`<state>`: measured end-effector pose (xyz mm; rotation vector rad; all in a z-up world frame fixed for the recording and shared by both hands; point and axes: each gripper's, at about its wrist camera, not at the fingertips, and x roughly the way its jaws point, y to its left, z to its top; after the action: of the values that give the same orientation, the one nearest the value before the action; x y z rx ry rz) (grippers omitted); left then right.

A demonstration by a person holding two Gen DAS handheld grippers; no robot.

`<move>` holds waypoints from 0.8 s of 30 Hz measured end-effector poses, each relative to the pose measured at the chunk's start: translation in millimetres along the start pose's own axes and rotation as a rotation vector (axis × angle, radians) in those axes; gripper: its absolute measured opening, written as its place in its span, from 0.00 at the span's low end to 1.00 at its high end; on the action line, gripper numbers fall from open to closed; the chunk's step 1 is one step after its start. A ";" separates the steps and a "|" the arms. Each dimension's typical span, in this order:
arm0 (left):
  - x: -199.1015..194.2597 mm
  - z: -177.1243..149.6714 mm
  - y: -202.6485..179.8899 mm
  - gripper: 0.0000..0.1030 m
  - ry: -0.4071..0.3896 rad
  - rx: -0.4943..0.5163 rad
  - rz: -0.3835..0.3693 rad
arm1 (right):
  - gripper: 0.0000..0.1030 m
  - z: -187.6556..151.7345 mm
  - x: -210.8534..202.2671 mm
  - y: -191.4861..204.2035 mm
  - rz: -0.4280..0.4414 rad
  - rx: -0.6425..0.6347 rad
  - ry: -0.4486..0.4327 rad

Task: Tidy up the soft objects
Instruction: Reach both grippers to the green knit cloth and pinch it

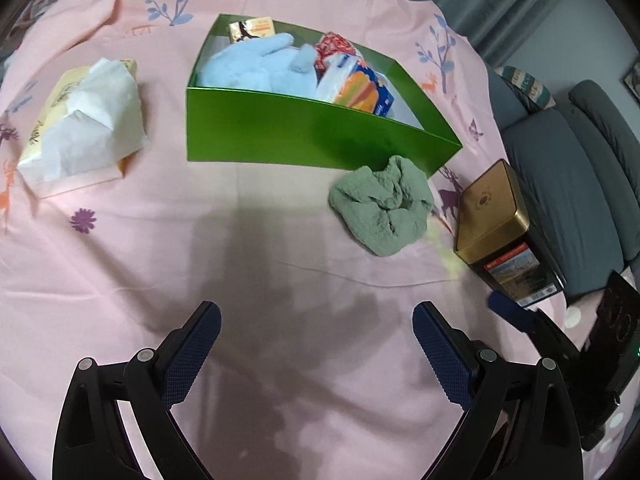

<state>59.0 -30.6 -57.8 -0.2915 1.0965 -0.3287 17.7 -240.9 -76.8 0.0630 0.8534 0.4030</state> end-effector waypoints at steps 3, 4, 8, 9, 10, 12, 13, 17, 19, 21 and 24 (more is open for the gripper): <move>7.1 -3.5 -3.2 0.94 0.013 0.032 0.010 | 0.85 7.3 16.2 5.5 -0.004 -0.009 0.019; 10.2 -4.7 -3.4 0.94 0.020 0.039 0.008 | 0.85 11.7 22.4 6.7 -0.003 -0.014 0.023; 14.7 -0.7 4.6 0.94 0.022 0.025 -0.015 | 0.81 26.4 46.1 11.9 -0.025 -0.064 0.050; 14.1 1.2 6.6 0.94 0.015 0.025 -0.014 | 0.79 30.4 52.1 13.3 -0.029 -0.079 0.059; 13.6 4.1 9.1 0.94 0.008 0.024 -0.013 | 0.78 34.0 56.8 14.0 -0.032 -0.089 0.062; 13.9 7.0 14.0 0.94 0.002 0.016 -0.011 | 0.75 42.3 68.6 12.9 -0.043 -0.097 0.073; 14.2 9.9 17.6 0.94 0.001 0.007 -0.022 | 0.74 45.6 73.7 12.5 -0.048 -0.101 0.079; 15.0 17.6 23.8 0.94 -0.005 -0.008 -0.036 | 0.44 53.0 89.8 11.8 -0.039 -0.122 0.106; 16.5 21.1 24.8 0.94 -0.001 -0.007 -0.044 | 0.26 54.0 91.2 13.7 -0.030 -0.137 0.110; 18.5 23.5 24.2 0.94 0.003 -0.007 -0.059 | 0.10 52.3 86.1 15.2 0.029 -0.142 0.112; 23.3 28.2 21.8 0.94 0.013 -0.004 -0.085 | 0.10 41.7 74.0 25.2 0.104 -0.184 0.127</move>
<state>96.7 -18.1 -73.2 -0.3411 1.0992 -0.4045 84.1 -185.8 -97.1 -0.0896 0.9373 0.5869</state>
